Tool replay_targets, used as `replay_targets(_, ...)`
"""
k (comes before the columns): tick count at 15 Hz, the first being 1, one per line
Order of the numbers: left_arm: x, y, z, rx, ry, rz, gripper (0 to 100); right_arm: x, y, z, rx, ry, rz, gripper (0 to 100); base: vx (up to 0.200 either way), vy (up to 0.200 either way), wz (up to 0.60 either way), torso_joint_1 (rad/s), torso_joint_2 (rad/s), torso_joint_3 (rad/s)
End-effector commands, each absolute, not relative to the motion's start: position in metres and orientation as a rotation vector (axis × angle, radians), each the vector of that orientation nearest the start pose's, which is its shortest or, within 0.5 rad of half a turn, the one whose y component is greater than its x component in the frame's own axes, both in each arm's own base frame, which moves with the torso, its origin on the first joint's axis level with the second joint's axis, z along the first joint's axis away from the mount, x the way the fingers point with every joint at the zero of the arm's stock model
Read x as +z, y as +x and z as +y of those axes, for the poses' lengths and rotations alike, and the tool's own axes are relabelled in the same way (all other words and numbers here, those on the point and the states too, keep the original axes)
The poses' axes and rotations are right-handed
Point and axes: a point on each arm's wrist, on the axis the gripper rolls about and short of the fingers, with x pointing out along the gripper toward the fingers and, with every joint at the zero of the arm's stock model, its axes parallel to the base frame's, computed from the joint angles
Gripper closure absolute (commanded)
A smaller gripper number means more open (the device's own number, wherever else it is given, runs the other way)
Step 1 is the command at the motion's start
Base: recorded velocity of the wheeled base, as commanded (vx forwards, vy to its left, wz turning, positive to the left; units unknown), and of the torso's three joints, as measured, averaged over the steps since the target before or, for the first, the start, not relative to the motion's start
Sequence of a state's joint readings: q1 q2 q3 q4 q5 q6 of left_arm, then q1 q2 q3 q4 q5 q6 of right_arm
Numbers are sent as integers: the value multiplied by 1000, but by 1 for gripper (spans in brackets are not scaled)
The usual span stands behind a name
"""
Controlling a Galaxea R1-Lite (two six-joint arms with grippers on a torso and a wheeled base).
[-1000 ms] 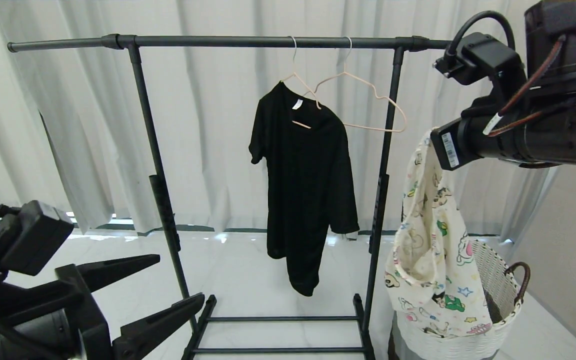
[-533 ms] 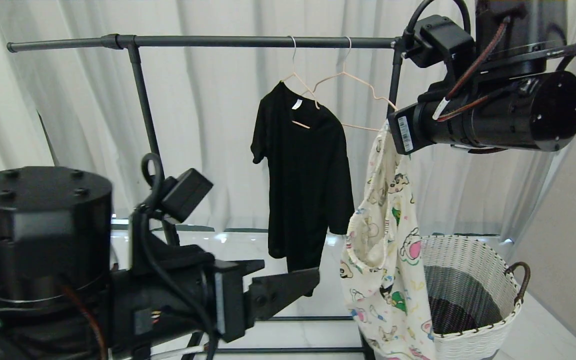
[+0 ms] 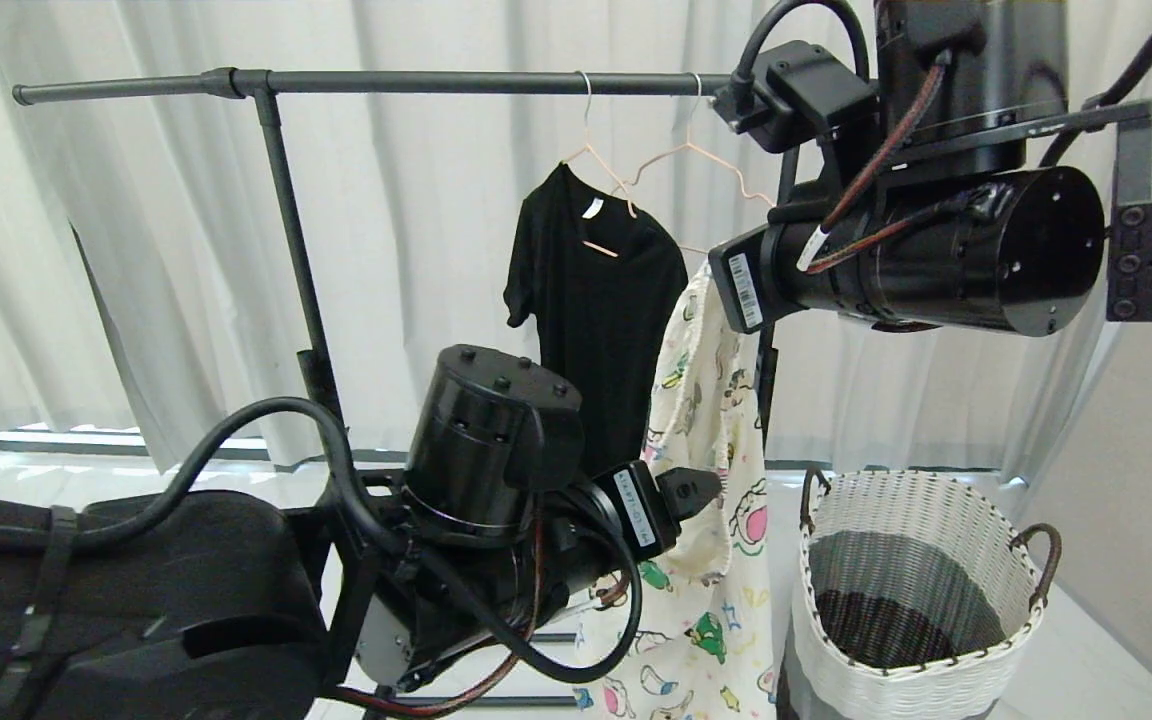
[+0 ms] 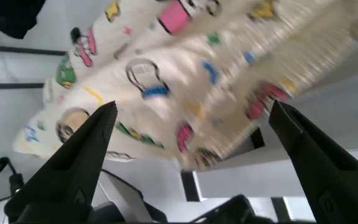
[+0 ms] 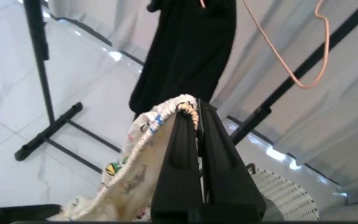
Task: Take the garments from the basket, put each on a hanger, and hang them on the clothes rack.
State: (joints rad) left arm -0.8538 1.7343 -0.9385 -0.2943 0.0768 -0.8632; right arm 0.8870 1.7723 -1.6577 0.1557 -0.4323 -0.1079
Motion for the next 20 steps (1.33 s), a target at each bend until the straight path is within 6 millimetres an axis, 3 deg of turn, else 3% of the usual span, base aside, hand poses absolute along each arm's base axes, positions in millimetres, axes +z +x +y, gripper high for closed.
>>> replay_targets(1, 159, 214, -243, -475, -554, 782, 0, 321, 216, 265, 489, -277, 189, 100, 0, 0, 0, 0, 0, 0)
replay_targets(4, 149, 217, -246, -462, -535, 807, 0, 326, 217, 268, 490, -267, 172, 100, 0, 0, 0, 0, 0, 0)
replay_targets(7, 141, 206, -249, -476, -506, 842, 0, 329, 220, 270, 486, -261, 162, 100, 0, 0, 0, 0, 0, 0)
replay_targets(11, 125, 198, -243, -430, -467, 879, 0, 332, 232, 274, 465, -248, 150, 100, 0, 0, 0, 0, 0, 0)
replay_targets(15, 121, 198, -240, -358, -503, 875, 0, 337, 235, 275, 457, -232, 131, 100, 0, 0, 0, 0, 0, 0)
replay_targets(16, 119, 197, -238, -340, -494, 868, 100, 337, 236, 274, 454, -233, 132, 100, 0, 0, 0, 0, 0, 0)
replay_targets(20, 117, 192, -230, -330, -398, 833, 100, 336, 246, 262, 412, -244, 154, 100, 0, 0, 0, 0, 0, 0)
